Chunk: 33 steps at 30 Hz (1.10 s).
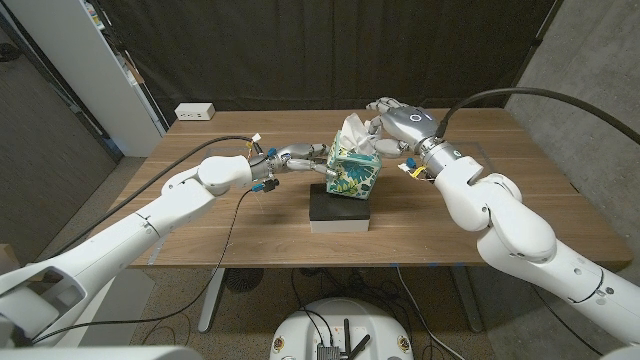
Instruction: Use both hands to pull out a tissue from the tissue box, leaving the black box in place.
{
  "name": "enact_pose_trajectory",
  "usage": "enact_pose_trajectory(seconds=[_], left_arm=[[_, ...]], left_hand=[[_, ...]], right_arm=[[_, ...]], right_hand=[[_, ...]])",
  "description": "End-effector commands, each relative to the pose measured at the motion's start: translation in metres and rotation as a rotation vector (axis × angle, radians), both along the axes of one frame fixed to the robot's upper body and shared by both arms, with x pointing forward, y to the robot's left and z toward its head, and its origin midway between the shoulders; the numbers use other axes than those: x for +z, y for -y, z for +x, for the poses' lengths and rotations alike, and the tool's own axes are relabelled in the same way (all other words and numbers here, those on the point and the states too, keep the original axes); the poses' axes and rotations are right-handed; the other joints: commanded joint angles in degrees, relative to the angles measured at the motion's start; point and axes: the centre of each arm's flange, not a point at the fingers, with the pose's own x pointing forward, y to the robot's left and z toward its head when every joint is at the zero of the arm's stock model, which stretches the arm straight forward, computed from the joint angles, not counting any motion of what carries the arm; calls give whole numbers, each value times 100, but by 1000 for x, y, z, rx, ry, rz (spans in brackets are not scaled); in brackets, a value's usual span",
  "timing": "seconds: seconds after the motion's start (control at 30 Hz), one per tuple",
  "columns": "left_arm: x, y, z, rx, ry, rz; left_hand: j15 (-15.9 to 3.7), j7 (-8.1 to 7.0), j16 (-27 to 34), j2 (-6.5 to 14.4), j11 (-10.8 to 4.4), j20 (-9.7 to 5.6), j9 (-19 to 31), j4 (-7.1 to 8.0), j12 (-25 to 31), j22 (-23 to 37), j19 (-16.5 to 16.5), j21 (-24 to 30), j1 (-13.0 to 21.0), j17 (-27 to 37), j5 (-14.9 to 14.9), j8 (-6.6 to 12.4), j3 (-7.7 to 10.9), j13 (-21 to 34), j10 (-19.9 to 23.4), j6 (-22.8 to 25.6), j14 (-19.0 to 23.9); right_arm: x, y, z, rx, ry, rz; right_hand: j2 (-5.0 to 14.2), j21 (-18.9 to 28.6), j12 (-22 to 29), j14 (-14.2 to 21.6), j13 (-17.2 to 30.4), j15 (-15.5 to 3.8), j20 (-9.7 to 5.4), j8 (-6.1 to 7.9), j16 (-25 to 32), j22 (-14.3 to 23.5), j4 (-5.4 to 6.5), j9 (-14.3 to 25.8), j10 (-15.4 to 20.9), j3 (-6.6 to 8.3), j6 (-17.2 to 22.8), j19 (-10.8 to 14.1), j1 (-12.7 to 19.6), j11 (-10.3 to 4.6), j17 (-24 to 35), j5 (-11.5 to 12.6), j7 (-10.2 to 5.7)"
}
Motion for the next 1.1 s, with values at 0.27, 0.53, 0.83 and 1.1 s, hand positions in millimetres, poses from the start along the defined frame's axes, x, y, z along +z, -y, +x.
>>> enact_pose_trajectory(seconds=[0.27, 0.53, 0.83, 1.1], left_arm=[[0, -2, 3, -2, -3, -7], [1, -2, 6, -9, -7, -6], [1, -1, 6, -10, -5, -5], [1, 1, 2, -9, -1, -3]], left_hand=[[12, -5, 9, 55, 1, 7, 2455, -5, 15, 16, -31, 24, -17, -6, -7, 1639, 40, 10, -25, 12, -70], [6, 4, 10, 63, 14, -5, 2445, 1, 15, 16, -32, 24, -34, -6, -10, 1641, 43, 9, -31, 11, -73], [10, -3, 9, 74, 13, 2, 2443, 6, 17, 16, -33, 24, -54, -6, -11, 1646, 47, 9, -34, 2, -80], [9, -5, 12, 79, 14, 1, 2438, 5, 19, 16, -32, 25, -64, -6, -12, 1653, 51, 9, -33, 7, -74]], right_arm=[[-3, -10, 1, -73, 26, -39], [-7, -8, -1, -62, 143, 8], [-7, -5, -6, -24, 197, 43], [-7, -1, -9, -2, 219, 64]], right_hand=[[472, -55, 55, -189, 201, -403, -348, 445, 177, 16, 521, 915, 185, -423, -418, -86, -392, 3, 283, 92, 55], [545, -69, 53, -278, 428, -510, -489, 903, 383, 17, 908, 1825, 167, -426, -950, -88, -585, -78, 606, 224, 37], [505, -76, 132, -266, 590, -595, -534, 1208, 423, 16, 1117, 2328, 316, -351, -1141, -96, -696, -180, 703, 299, -2], [479, -82, 185, -255, 734, -616, -547, 1439, 429, 15, 1173, 2687, 405, -301, -1242, -107, -721, -265, 730, 342, 3]])
